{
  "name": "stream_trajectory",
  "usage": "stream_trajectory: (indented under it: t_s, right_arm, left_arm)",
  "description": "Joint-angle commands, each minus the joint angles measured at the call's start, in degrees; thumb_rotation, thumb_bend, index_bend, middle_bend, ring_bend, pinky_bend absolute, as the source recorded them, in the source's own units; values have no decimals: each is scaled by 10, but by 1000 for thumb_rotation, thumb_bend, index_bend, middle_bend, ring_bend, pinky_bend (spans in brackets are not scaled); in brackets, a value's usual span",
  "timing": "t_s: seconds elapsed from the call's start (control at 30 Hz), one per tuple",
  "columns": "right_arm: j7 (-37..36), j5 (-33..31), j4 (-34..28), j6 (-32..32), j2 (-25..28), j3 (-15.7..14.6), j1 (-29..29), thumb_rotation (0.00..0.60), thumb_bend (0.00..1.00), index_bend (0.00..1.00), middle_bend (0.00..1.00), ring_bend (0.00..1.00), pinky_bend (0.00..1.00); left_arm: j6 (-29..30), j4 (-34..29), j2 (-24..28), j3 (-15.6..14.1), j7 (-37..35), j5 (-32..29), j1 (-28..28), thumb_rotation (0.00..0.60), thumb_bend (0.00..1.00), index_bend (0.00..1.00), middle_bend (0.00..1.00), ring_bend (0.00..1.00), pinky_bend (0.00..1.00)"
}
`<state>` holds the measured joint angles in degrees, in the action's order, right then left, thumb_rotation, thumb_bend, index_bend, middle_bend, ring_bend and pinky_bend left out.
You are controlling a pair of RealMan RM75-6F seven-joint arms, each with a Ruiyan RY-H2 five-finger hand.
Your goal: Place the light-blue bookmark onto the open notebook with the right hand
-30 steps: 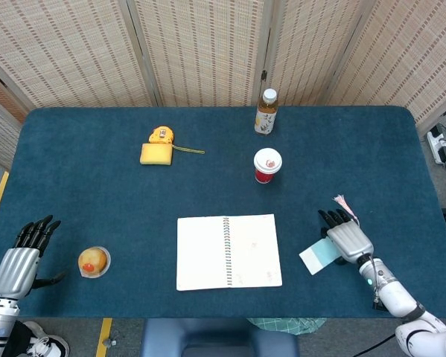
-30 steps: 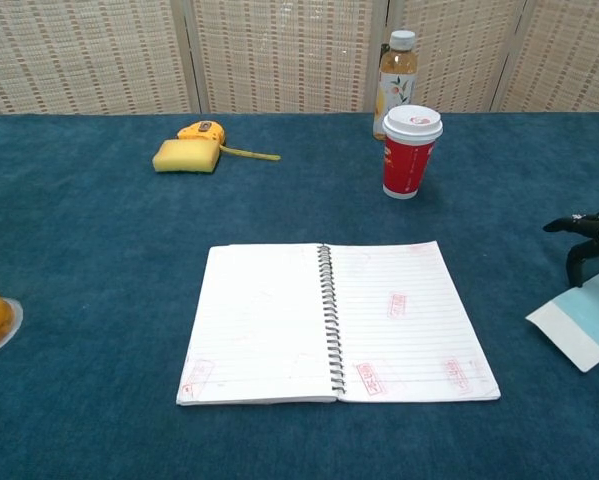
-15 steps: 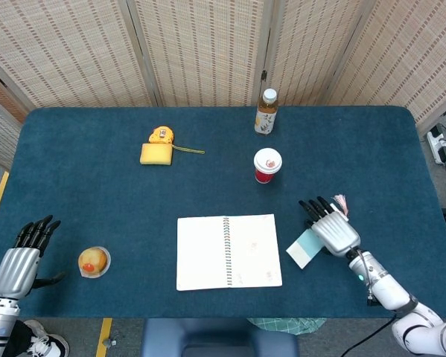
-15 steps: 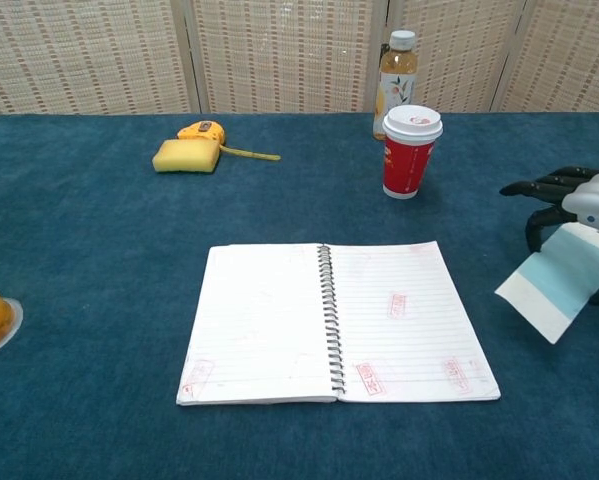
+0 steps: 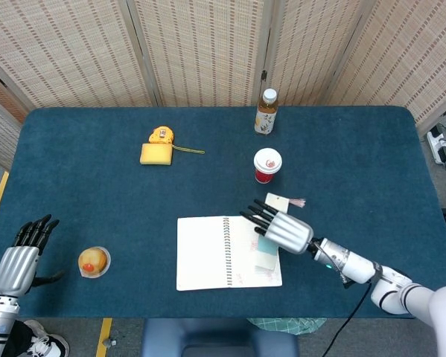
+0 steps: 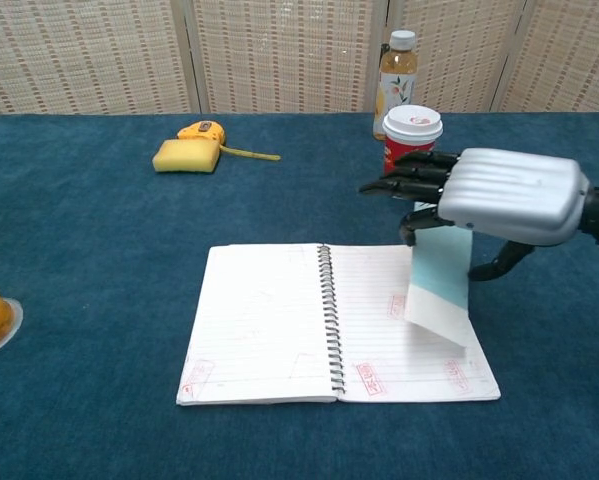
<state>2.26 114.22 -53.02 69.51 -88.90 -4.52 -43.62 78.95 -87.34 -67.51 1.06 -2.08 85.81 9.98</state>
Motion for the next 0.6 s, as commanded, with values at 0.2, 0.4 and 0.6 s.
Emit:
stream_trajectory:
  t_s: [0.2,0.4,0.6]
  right_arm:
    - [-43,44,64,39,-57,-30,-49,600,185,448,0,0,0]
    - [-44,46,76,49,-64,-42,-55,600,183,447,0,0,0]
    - [-53,41,85,50,-71,-50,-61,600,184,447,0,0,0]
  left_arm:
    - [-5,3,-2,2,-1,-5,2,600,167,58,0,0,0]
    - [-9,6,-2,2,-1,-8,3,600,167,58,0,0,0]
    - [-8,6,-4,3,2,-8,3,600,167,57,0,0,0]
